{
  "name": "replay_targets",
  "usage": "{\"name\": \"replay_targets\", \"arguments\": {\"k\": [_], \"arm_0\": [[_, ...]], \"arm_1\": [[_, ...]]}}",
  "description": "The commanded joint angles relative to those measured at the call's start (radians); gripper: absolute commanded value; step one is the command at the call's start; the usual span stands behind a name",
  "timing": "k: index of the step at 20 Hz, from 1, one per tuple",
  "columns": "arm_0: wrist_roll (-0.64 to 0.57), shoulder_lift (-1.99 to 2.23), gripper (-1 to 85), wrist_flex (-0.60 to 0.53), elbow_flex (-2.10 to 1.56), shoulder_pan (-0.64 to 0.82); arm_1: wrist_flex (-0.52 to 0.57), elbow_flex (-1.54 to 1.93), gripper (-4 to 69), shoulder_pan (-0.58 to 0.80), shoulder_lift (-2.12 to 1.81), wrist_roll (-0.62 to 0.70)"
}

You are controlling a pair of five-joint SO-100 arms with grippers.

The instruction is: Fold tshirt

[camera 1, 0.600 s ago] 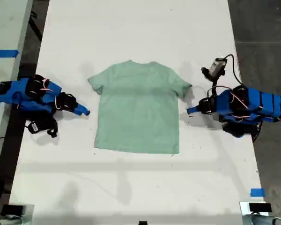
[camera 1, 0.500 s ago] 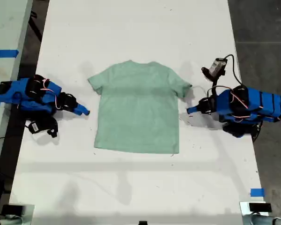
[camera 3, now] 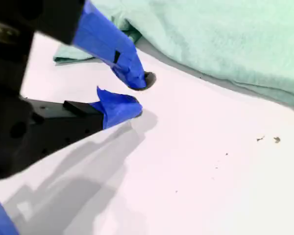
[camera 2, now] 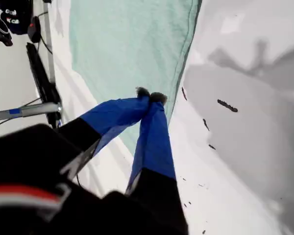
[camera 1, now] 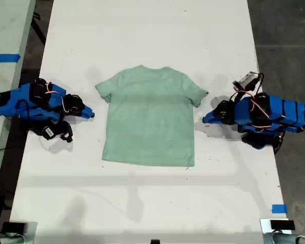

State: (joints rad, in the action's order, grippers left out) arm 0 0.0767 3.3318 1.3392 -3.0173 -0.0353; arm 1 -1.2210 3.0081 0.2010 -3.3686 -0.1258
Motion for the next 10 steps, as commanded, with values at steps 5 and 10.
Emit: {"name": "replay_targets", "arguments": {"k": [5, 10], "arm_0": [[0.015, -0.006, 0.0, -0.040, 0.040, 0.064], [-0.044, -0.124, 0.0, -0.091, 0.137, 0.114]], "arm_1": [[0.002, -0.075, -0.6, -0.023, -0.005, 0.037], [-0.032, -0.216, -0.8, 0.012, 0.127, 0.081]]}}
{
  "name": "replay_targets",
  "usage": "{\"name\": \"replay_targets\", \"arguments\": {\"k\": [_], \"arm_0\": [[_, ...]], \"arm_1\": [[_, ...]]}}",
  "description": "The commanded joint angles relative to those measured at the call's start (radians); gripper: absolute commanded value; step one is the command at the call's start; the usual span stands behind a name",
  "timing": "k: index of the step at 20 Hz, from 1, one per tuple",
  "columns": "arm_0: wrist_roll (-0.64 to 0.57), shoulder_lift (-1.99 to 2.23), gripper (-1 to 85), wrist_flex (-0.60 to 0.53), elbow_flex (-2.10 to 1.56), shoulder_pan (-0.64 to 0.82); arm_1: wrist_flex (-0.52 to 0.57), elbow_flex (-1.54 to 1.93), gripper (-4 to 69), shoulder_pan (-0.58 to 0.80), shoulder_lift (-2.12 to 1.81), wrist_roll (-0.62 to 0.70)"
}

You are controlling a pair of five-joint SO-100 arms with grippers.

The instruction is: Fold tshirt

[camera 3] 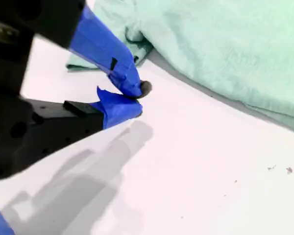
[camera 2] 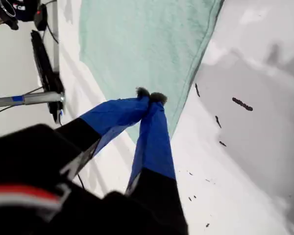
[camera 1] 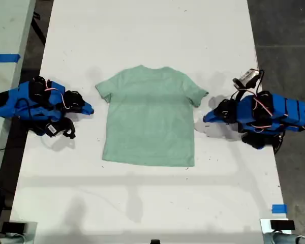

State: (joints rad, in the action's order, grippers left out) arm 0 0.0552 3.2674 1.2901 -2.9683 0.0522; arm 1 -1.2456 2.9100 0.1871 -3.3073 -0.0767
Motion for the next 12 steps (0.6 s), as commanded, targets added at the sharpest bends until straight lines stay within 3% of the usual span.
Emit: {"name": "replay_targets", "arguments": {"k": [1, 4, 12], "arm_0": [[-0.040, -0.126, 0.0, -0.064, 0.123, 0.038], [-0.106, -0.331, 0.0, -0.083, 0.288, 0.092], [-0.327, -0.815, 0.0, 0.038, 0.802, 0.273]], "arm_1": [[-0.012, -0.178, -0.9, 0.048, 0.141, 0.060], [-0.021, -0.379, -1.0, 0.123, 0.387, 0.175], [-0.178, -0.830, -1.1, 0.371, 0.805, 0.483]]}}
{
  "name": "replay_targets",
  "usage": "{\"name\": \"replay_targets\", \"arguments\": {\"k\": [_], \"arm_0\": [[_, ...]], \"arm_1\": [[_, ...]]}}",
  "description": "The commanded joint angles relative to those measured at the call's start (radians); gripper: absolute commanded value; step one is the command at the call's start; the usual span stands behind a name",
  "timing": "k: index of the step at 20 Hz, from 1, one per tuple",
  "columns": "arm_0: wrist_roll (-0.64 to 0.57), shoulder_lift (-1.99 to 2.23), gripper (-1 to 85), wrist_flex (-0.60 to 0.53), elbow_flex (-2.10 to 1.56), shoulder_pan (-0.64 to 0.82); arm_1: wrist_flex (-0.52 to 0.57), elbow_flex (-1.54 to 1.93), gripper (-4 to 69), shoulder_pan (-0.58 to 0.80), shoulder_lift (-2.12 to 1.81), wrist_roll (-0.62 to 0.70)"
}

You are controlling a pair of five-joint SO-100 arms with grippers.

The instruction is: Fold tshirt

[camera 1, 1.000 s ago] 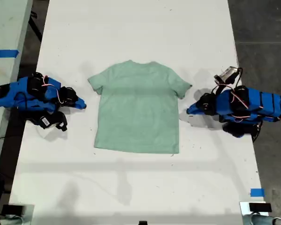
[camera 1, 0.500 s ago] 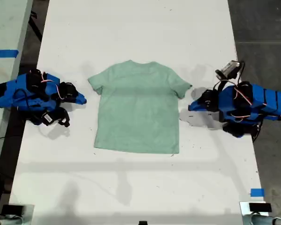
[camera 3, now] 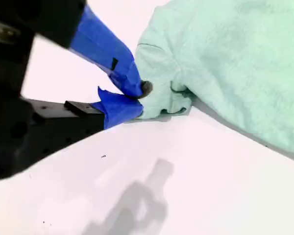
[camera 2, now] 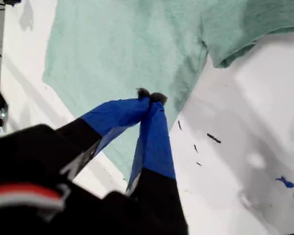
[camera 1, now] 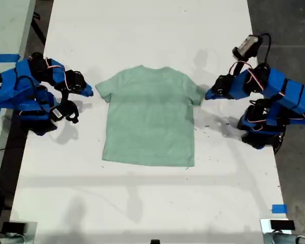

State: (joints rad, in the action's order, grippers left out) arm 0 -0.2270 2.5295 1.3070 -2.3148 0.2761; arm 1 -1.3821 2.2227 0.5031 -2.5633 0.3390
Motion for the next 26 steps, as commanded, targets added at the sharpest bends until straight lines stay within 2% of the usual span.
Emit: {"name": "replay_targets", "arguments": {"k": [1, 10, 16, 17, 18, 19, 20, 24, 26], "arm_0": [[-0.066, -0.121, 0.0, 0.040, 0.201, 0.074], [-0.272, -0.517, 0.0, 0.275, 0.693, 0.291], [-0.314, -0.640, 0.0, 0.316, 0.830, 0.341], [-0.314, -0.641, 0.0, 0.318, 0.827, 0.341], [-0.314, -0.643, 0.0, 0.318, 0.824, 0.339], [-0.314, -0.643, 0.0, 0.319, 0.822, 0.339], [-0.314, -0.643, 0.0, 0.319, 0.821, 0.341], [-0.314, -0.650, 0.0, 0.319, 0.821, 0.341], [-0.314, -0.658, 0.0, 0.318, 0.821, 0.341]], "arm_1": [[-0.071, -0.201, -1.2, 0.087, 0.112, 0.103], [-0.210, -0.623, -1.4, 0.298, 0.465, 0.345], [-0.235, -0.758, -1.5, 0.339, 0.584, 0.411], [-0.235, -0.749, -0.4, 0.342, 0.588, 0.425], [-0.235, -0.739, 4.5, 0.344, 0.589, 0.437], [-0.235, -0.735, 17.7, 0.344, 0.589, 0.448], [-0.236, -0.730, 23.4, 0.350, 0.591, 0.454], [-0.225, -0.661, 22.7, 0.368, 0.591, 0.465], [-0.161, -0.552, 20.8, 0.382, 0.586, 0.479]]}}
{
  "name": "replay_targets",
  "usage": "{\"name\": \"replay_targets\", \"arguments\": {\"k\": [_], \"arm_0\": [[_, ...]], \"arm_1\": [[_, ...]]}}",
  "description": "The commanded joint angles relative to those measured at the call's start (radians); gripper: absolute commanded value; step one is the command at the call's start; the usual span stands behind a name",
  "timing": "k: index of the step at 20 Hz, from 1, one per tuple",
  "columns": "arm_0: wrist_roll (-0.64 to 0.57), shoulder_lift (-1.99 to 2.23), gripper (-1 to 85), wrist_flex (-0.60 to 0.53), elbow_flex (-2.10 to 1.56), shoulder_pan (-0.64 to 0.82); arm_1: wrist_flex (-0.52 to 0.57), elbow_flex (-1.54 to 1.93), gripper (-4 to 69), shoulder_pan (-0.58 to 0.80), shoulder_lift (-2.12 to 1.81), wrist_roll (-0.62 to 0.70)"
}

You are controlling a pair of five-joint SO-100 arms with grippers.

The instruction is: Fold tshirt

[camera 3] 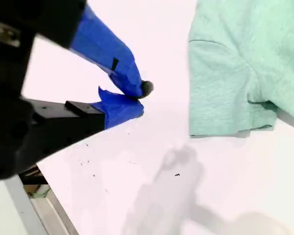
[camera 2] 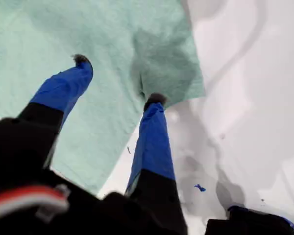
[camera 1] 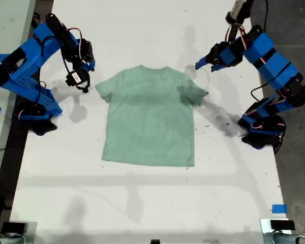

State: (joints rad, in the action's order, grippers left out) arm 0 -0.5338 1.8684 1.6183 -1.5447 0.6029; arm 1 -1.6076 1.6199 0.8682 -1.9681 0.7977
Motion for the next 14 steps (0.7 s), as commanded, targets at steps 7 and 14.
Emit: {"name": "replay_targets", "arguments": {"k": [7, 14], "arm_0": [[-0.009, -0.006, 0.0, 0.011, 0.049, 0.009], [-0.015, -0.020, 0.0, 0.009, 0.049, 0.014]], "arm_1": [[0.449, 0.502, 20.8, 0.031, -0.014, 0.055], [0.715, 0.680, 23.0, 0.014, 0.183, 0.052]]}}
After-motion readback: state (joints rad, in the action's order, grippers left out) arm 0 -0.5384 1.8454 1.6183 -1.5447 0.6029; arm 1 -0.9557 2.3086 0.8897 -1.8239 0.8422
